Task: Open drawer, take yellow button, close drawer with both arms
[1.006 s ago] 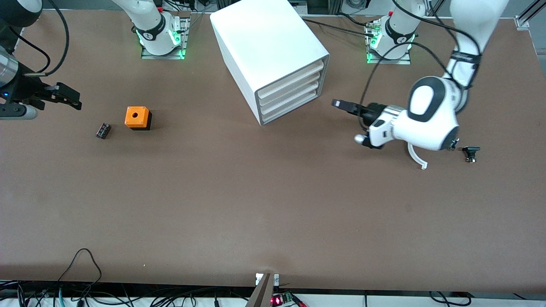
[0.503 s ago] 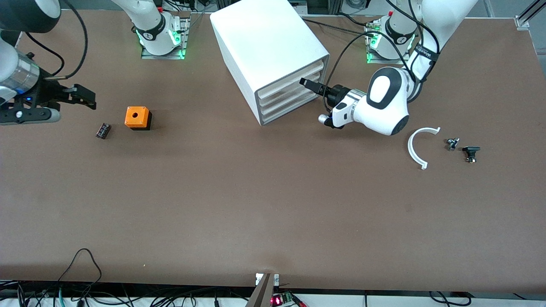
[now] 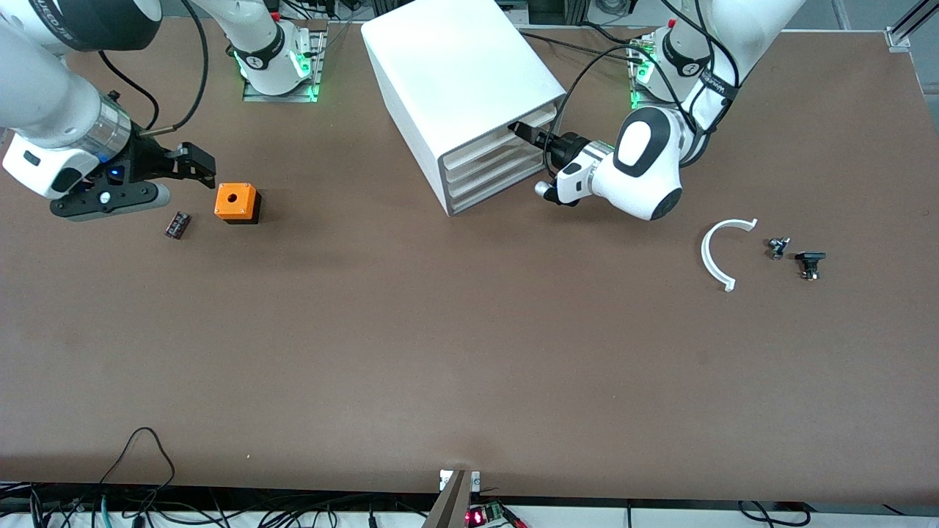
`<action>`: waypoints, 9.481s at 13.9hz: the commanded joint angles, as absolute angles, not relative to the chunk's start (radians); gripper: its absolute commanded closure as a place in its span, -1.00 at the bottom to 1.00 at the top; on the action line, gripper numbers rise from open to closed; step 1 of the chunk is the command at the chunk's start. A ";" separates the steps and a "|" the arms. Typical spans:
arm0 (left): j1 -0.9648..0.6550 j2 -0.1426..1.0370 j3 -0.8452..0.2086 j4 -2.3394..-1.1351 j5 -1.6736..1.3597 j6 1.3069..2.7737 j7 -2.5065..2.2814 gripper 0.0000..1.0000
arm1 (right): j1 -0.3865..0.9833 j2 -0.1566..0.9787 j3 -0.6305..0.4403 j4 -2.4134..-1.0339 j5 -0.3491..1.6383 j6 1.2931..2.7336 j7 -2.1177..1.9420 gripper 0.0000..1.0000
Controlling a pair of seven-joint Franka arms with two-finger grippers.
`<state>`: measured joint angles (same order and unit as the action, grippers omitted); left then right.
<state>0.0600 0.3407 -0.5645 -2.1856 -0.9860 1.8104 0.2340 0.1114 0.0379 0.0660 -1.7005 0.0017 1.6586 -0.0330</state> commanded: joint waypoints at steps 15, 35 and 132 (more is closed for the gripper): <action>0.164 0.276 -0.376 -2.080 -0.989 2.040 0.314 -1.00 | 0.281 0.132 0.097 -1.686 0.018 1.790 -0.051 -1.00; 0.238 -0.081 -0.268 -1.755 0.021 1.692 -0.015 -1.00 | 0.604 0.667 0.327 -1.088 0.020 2.011 -0.484 -1.00; 0.158 -0.115 -0.235 -1.779 0.011 1.706 0.086 -1.00 | 0.046 0.141 -0.012 -1.574 -0.094 1.706 0.149 -1.00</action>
<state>0.1652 -0.1068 -0.2370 -1.7998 -0.0016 1.7544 0.0622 0.0088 0.1526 0.0283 -1.5705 -0.0994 1.7255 0.1713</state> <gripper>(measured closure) 0.000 0.000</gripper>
